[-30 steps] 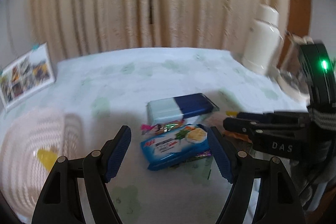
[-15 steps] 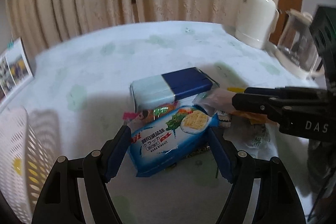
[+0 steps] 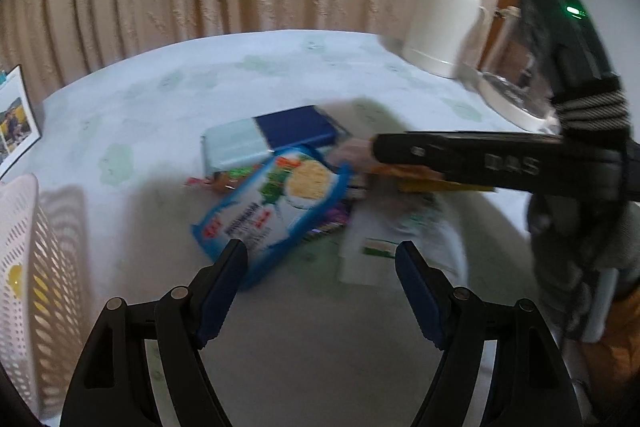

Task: Organize snacks
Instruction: 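Move the left tool to the blue cracker pack and grasp it, then carry the cracker pack into the pink basket and open the left tool, then lower the peach bread pack into the basket and open the right tool, then move the right tool to the green-yellow snack bag and grasp it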

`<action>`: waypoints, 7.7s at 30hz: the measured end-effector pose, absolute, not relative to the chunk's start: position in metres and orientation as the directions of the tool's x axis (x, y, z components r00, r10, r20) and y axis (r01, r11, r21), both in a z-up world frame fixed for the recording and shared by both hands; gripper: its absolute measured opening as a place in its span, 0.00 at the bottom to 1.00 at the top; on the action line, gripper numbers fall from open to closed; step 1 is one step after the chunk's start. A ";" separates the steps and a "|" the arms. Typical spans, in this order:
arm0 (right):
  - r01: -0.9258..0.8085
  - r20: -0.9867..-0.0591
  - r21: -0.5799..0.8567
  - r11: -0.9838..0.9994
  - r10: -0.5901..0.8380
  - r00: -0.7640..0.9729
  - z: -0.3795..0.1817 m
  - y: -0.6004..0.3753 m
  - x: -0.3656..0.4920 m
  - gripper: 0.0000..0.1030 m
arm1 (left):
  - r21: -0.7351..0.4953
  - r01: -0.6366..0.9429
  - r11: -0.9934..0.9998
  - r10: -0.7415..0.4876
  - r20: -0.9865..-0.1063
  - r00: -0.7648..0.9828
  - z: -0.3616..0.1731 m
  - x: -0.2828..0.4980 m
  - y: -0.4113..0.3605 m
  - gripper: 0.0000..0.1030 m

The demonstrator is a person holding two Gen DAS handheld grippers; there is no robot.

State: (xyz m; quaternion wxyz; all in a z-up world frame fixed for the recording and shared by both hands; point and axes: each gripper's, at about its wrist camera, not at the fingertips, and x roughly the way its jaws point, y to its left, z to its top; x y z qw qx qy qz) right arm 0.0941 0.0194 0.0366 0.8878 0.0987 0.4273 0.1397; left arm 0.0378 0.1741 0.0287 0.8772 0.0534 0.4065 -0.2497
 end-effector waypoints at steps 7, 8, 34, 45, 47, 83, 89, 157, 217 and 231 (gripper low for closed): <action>-0.157 -0.730 0.303 0.940 0.334 0.596 0.037 0.018 0.094 0.32 | -0.044 0.435 0.899 -0.331 -0.719 0.611 0.042 0.051 0.176 0.74; -0.157 -0.730 0.304 0.940 0.336 0.596 0.037 0.018 0.094 0.32 | -0.043 0.427 0.903 -0.324 -0.721 0.612 0.042 0.056 0.178 0.74; -0.158 -0.729 0.321 0.934 0.350 0.588 0.036 0.019 0.094 0.34 | -0.168 0.414 0.895 -0.375 -0.788 0.489 0.013 0.067 0.184 0.76; -0.138 -0.717 0.377 0.916 0.383 0.582 0.033 0.010 0.097 0.35 | -0.312 0.355 0.881 -0.455 -0.762 0.460 0.015 0.074 0.194 0.72; -0.125 -0.709 0.409 0.904 0.401 0.580 0.033 0.006 0.097 0.35 | -0.326 0.347 0.880 -0.461 -0.761 0.457 0.015 0.078 0.194 0.72; -0.225 -0.748 0.064 0.972 0.196 0.634 0.029 0.049 0.089 0.37 | -0.263 0.198 0.944 -0.318 -0.579 0.751 0.071 0.043 0.238 0.40; -0.210 -0.746 0.094 0.973 0.209 0.633 0.031 0.047 0.090 0.32 | -0.241 0.111 0.964 -0.227 -0.528 0.819 0.085 0.035 0.261 0.40; -0.454 -0.565 0.487 0.746 0.665 0.488 0.091 0.189 0.068 0.33 | -0.289 -0.456 0.842 0.307 -0.439 0.844 0.071 -0.026 0.429 0.62; -0.033 -0.689 0.334 0.942 0.268 0.673 0.052 0.098 0.083 0.63 | -0.250 -0.440 0.863 0.298 -0.452 0.841 0.067 -0.023 0.418 0.62; 0.213 -0.728 0.261 0.941 0.047 0.684 0.047 0.023 0.076 0.75 | -0.227 -0.427 0.875 0.295 -0.449 0.843 0.066 -0.020 0.410 0.62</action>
